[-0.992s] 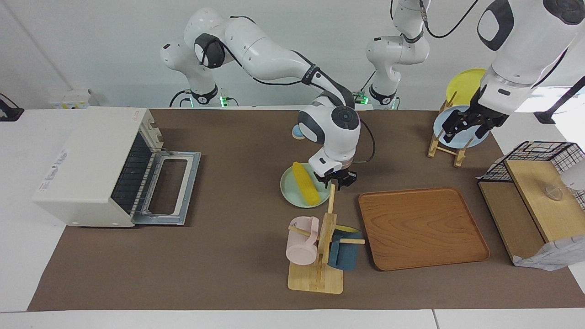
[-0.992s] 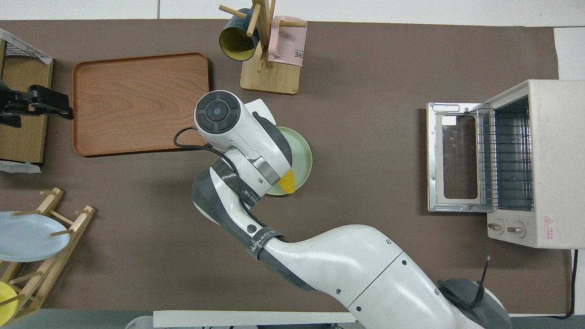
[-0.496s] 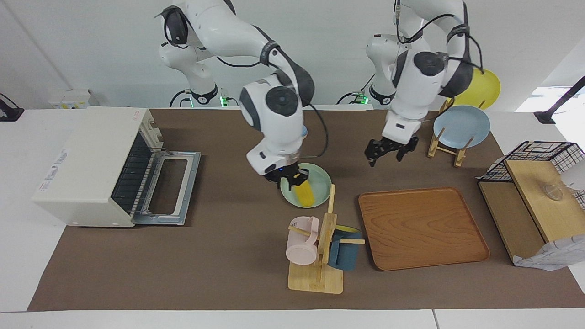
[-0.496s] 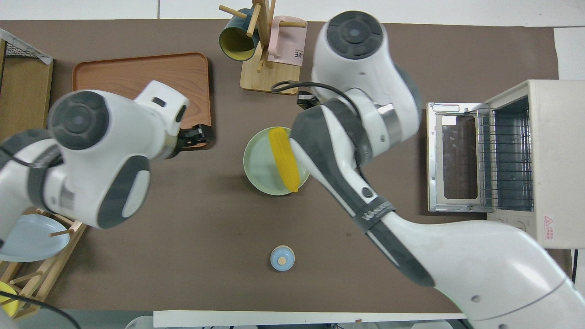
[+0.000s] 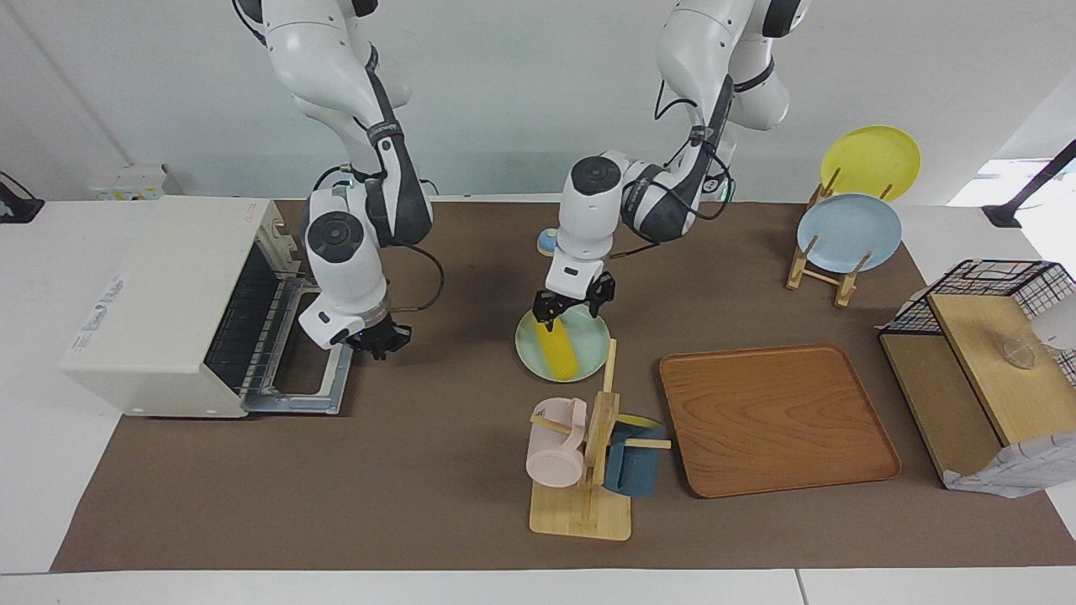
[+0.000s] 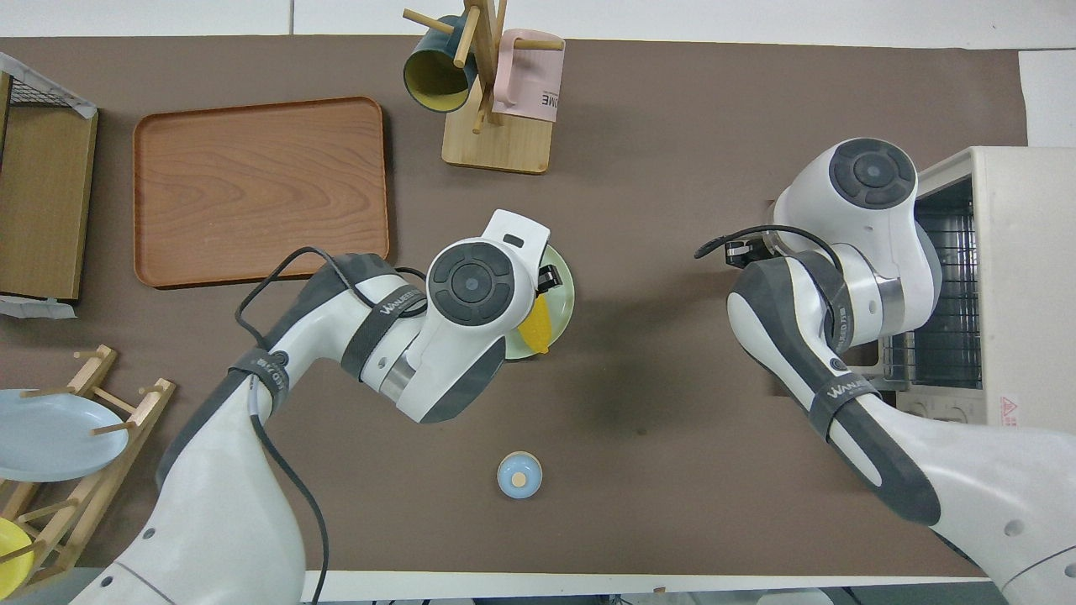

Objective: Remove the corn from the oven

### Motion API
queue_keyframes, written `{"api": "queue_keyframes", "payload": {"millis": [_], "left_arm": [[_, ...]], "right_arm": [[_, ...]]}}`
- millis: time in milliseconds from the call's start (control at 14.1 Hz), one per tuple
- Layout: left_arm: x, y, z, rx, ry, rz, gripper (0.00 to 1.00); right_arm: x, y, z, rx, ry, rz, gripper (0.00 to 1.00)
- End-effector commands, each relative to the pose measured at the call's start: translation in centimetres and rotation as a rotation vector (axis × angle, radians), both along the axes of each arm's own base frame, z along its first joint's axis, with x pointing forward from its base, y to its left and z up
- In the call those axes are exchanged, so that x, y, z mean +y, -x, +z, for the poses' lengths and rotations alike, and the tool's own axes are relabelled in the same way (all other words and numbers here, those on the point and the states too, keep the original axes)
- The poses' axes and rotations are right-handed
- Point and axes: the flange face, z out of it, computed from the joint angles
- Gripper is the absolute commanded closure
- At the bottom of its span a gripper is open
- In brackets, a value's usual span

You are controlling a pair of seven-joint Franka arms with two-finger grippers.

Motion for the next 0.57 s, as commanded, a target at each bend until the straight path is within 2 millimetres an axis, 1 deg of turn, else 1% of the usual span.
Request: {"api": "queue_keyframes", "payload": {"millis": [0,71,142,213,283,354,425,496], "left_arm": [[-1.5,-0.7,-1.8,-0.015,-0.024,-0.001,0.99],[-1.2,-1.2,-1.7,-0.038,-0.039,-0.021,1.0],[-0.3,-2.3,-1.4,-0.061,-0.048,-0.033,1.0],[0.0,-2.8,-1.3,-0.064,-0.051,-0.041,1.0],[0.5,-3.5,-0.8,-0.066,-0.059,-0.038,1.0],[3.2,-6.0,-0.5,-0.076,-0.071,-0.011,1.0],[6.7,-8.5,0.4,-0.081,-0.088,-0.014,1.0],[10.9,-10.5,1.9,-0.071,-0.106,-0.042,1.0]], "right_arm": [[0.1,0.8,-0.6,0.002,0.042,0.062,0.99],[-0.2,0.7,-0.8,0.002,0.06,0.076,0.99],[-0.4,0.7,-0.9,0.003,0.062,0.074,0.99],[-0.8,0.7,-1.1,0.008,0.066,0.074,0.99],[-1.6,0.6,-1.1,0.006,0.081,0.076,0.99],[-1.8,0.5,-1.0,0.004,0.088,0.079,0.99],[-1.9,0.5,-1.0,0.007,0.09,0.08,0.99],[-1.9,0.5,-1.1,0.006,0.094,0.083,0.99]]}}
